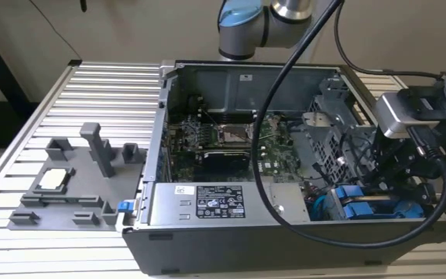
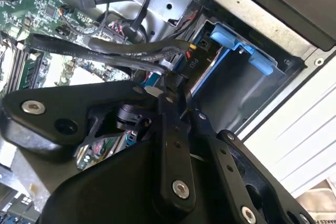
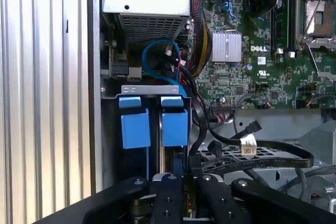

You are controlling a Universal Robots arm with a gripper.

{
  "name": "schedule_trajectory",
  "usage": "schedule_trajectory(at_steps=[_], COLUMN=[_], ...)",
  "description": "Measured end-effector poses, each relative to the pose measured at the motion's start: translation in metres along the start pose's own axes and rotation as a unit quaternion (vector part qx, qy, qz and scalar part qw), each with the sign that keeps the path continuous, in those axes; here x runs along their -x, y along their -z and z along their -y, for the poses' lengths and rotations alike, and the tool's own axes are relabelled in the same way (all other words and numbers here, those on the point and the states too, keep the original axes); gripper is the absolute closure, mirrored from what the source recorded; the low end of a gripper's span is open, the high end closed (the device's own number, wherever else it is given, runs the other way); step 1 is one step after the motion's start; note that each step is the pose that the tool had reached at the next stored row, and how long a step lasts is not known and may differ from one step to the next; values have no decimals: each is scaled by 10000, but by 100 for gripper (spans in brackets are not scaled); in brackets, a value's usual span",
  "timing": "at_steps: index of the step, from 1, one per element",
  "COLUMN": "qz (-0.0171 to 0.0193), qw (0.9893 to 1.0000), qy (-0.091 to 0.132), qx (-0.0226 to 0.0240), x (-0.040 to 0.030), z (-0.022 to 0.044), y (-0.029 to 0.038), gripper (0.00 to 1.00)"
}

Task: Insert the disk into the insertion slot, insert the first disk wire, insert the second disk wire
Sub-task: 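Insert the second disk wire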

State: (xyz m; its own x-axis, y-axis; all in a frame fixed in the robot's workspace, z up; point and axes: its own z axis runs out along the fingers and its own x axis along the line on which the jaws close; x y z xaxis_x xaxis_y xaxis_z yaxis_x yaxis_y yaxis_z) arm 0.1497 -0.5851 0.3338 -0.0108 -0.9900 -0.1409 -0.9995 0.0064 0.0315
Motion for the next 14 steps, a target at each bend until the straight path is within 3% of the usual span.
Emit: schedule_trajectory(at_steps=[1, 3, 10, 14], qz=[-1, -3, -3, -3], qw=[10000, 10000, 10000, 10000], qy=[0, -3, -3, -3], qx=[0, 0, 0, 0], x=[0, 2, 34, 47], z=[0, -2, -9, -11], y=[0, 19, 249, 339], gripper=[76, 76, 76, 76])
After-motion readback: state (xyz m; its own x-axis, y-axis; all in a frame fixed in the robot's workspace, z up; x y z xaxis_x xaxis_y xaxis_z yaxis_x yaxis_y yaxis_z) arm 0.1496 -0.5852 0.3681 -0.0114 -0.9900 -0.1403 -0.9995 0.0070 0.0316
